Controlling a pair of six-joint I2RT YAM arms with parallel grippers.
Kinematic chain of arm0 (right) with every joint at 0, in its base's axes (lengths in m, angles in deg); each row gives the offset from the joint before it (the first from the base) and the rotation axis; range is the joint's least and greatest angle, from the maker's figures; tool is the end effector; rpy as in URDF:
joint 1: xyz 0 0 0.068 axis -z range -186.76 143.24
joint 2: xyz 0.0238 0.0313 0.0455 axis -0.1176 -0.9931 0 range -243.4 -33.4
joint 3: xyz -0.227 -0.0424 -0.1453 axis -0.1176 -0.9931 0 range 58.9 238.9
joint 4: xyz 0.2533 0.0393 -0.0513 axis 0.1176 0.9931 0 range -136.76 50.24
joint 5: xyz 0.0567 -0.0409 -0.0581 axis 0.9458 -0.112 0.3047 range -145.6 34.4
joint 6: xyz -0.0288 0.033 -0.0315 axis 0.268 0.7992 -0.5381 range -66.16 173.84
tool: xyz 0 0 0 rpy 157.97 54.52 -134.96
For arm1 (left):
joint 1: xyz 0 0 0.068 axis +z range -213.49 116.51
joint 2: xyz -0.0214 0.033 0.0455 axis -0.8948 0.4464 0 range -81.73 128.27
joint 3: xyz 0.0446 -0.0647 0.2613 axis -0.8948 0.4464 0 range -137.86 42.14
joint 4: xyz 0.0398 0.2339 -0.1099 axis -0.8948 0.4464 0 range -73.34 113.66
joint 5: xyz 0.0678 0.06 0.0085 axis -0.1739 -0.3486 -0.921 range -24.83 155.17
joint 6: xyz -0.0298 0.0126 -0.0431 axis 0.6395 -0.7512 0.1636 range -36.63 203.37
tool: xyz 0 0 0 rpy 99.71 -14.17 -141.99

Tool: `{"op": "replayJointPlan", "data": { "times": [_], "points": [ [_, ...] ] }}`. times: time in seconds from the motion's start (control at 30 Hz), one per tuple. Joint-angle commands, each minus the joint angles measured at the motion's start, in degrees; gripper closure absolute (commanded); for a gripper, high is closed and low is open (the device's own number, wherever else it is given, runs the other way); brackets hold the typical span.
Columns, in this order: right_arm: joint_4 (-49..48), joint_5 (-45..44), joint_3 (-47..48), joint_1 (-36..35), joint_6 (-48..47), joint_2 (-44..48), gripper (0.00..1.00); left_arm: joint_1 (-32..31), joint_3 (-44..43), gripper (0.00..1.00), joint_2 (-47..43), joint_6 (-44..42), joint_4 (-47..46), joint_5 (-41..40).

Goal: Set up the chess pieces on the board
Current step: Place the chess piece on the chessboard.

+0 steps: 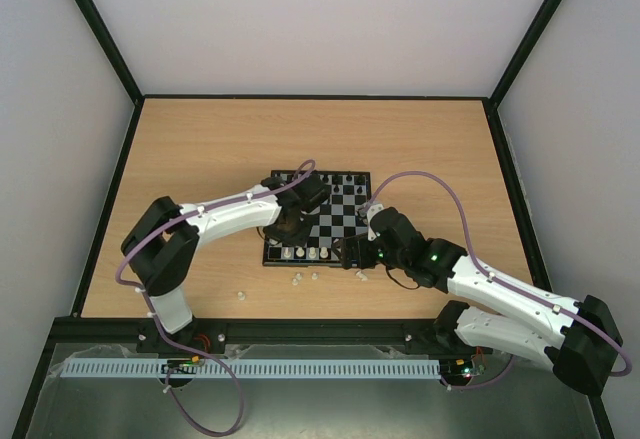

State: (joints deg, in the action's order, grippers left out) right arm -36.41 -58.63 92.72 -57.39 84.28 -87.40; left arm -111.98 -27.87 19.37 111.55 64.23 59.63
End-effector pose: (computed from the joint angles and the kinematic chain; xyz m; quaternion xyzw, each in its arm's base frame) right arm 0.1345 0.1609 0.2433 -0.1393 0.8569 0.3048 0.3917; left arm 0.2234 -0.2472 0.1902 0.1705 0.9792 -0.0235 0.1072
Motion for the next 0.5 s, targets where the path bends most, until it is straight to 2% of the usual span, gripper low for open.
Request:
{"op": "replayJointPlan", "data": {
  "times": [0.0, 0.47],
  "points": [
    [-0.06, 0.1, -0.4, -0.16, -0.16, 0.47, 0.01, 0.71, 0.91, 0.89, 0.74, -0.93, -0.53, 0.31],
    [-0.07, 0.12, -0.37, -0.19, -0.14, 0.21, 0.01, 1.64, 1.68, 0.85, 1.73, -1.58, -1.87, 0.23]
  ]
}}
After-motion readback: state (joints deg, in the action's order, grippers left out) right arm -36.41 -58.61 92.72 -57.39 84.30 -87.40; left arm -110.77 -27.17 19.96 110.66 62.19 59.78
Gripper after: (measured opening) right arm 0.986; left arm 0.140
